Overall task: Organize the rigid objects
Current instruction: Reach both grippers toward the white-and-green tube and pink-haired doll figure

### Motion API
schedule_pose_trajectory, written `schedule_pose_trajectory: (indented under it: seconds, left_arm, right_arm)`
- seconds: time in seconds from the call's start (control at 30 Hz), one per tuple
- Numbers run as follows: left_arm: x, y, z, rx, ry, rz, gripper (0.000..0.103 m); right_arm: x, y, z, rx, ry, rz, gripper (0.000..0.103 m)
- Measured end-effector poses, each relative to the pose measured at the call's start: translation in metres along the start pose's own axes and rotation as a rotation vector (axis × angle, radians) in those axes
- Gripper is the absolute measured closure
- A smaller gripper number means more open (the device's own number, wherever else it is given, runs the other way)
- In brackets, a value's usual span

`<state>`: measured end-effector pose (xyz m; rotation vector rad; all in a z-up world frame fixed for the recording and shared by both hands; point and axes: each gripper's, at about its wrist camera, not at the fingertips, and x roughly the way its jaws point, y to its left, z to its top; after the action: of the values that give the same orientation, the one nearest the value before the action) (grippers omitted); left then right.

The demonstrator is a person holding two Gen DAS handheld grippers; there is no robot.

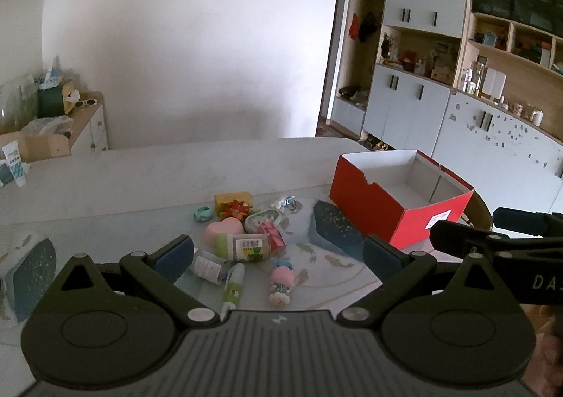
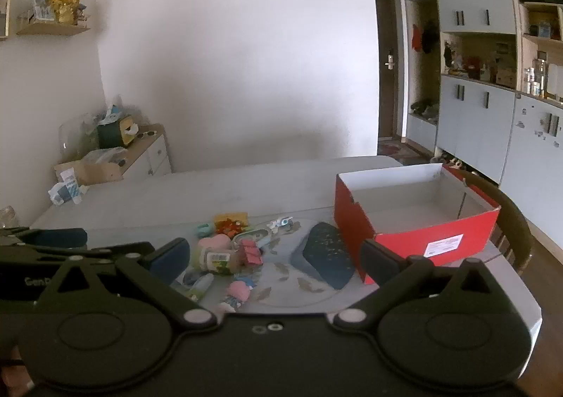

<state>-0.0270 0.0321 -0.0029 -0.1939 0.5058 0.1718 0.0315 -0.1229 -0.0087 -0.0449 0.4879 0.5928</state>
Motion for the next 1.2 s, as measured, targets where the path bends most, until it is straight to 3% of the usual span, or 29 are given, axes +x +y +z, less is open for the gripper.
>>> schedule_pose_trajectory:
  seconds: [0.37, 0.57, 0.83, 1.2]
  left_arm:
    - [0.022, 0.011, -0.002, -0.015, 0.052, 0.001, 0.000]
    - [0.033, 0.016, -0.009, 0.029, 0.030, 0.008, 0.000]
    - [0.073, 0.035, -0.042, 0.012, 0.148, 0.018, 0.000]
    - [0.132, 0.056, -0.071, -0.067, 0.234, 0.105, 0.001]
  right_arm:
    - [0.024, 0.000, 0.005, 0.008, 0.053, 0.044, 0.001]
    - [0.049, -0.006, -0.001, -0.027, 0.108, 0.047, 0.002]
    - [0.099, -0.001, -0.018, -0.081, 0.224, 0.107, 0.005]
    - [0.174, 0.016, -0.037, -0.101, 0.360, 0.119, 0.018]
